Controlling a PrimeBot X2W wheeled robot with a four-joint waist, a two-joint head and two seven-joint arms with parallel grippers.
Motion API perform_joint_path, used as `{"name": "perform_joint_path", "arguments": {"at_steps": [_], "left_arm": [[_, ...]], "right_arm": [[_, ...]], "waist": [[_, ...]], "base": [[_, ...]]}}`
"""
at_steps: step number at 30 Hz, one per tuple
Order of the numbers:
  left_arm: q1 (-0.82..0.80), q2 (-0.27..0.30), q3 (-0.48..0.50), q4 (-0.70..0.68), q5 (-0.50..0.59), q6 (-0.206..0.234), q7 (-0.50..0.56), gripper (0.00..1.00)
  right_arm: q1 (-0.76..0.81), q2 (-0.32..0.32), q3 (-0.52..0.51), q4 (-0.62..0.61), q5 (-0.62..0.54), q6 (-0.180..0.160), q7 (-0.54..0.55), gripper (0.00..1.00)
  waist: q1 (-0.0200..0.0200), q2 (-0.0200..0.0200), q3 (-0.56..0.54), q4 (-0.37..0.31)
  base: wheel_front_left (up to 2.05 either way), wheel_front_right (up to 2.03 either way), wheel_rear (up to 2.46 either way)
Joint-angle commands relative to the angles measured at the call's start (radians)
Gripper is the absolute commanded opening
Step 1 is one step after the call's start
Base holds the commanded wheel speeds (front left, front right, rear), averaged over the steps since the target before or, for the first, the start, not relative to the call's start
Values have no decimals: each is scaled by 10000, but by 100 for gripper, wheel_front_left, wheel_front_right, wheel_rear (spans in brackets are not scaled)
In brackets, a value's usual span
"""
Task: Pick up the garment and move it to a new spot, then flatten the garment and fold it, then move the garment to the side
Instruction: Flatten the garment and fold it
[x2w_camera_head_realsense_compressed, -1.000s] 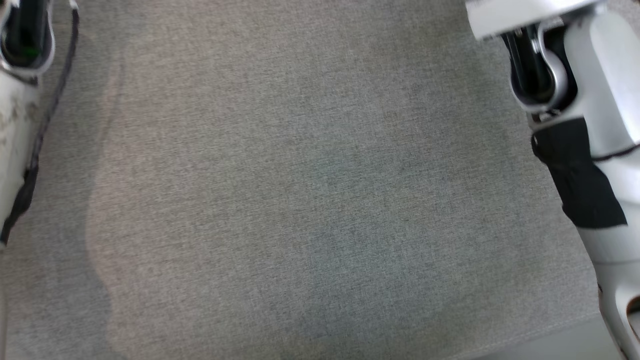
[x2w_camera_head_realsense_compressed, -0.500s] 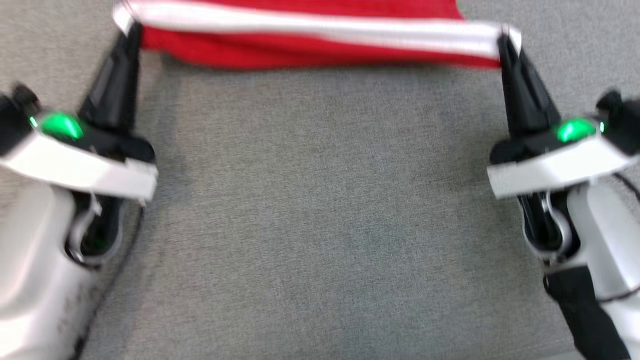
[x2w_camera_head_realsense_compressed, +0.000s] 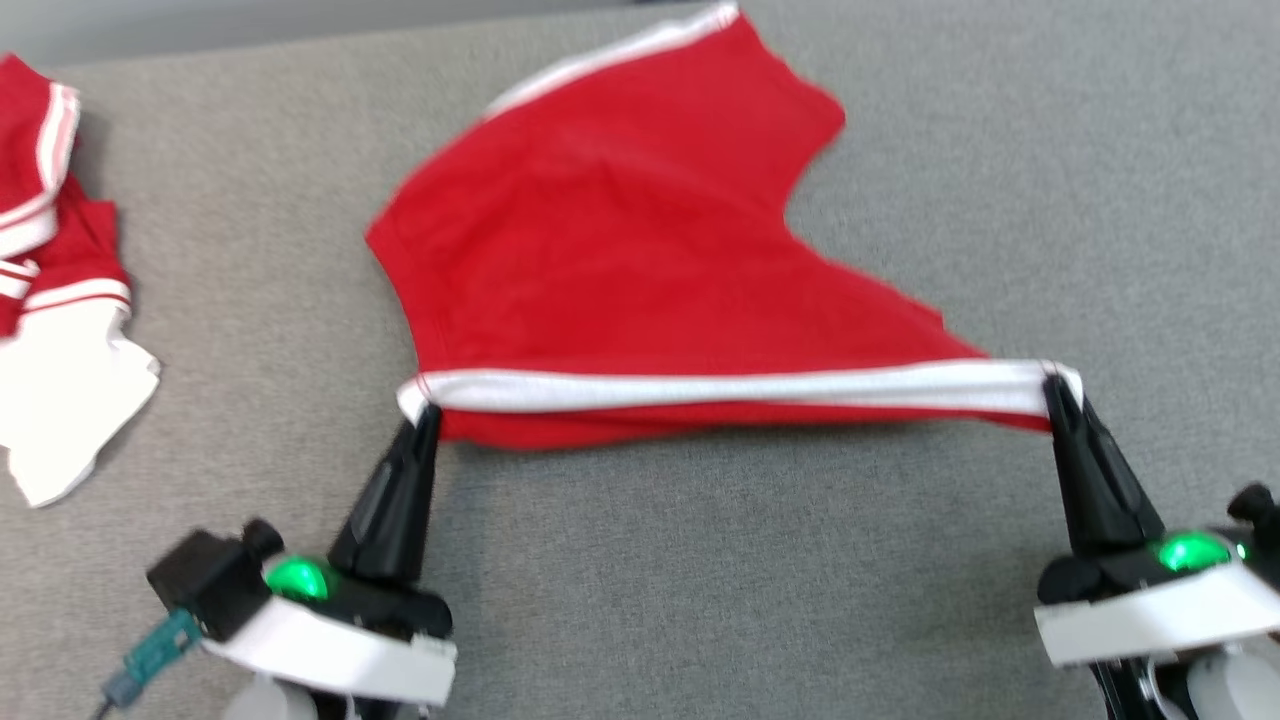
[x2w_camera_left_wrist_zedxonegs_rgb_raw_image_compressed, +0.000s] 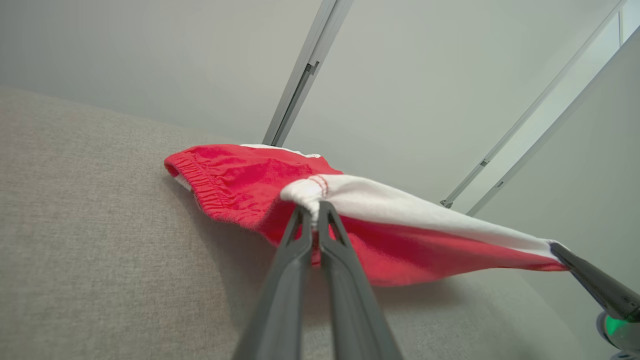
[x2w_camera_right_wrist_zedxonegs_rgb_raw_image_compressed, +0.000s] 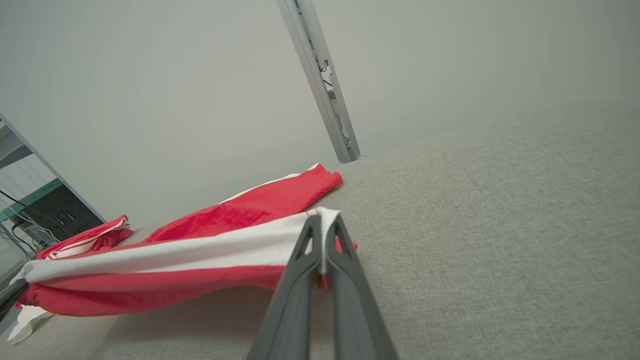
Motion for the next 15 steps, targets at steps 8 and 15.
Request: {"name": "perform_joint_path", "arguments": {"at_steps": [8,15], "left_arm": [[1911,-460,231,-881,537,-2,-21,0],[3160,-589,494,-1839,698,-3,-21,0]], "right_arm": [[1979,-126,-165,-908,34,2,-49,0],[2656,-155,-317,-1574,-9,2,56,0]], "waist": [[-1,0,-1807,303],[-1,0,-2248,59]], "base": [[0,0,0],[0,0,0]]}}
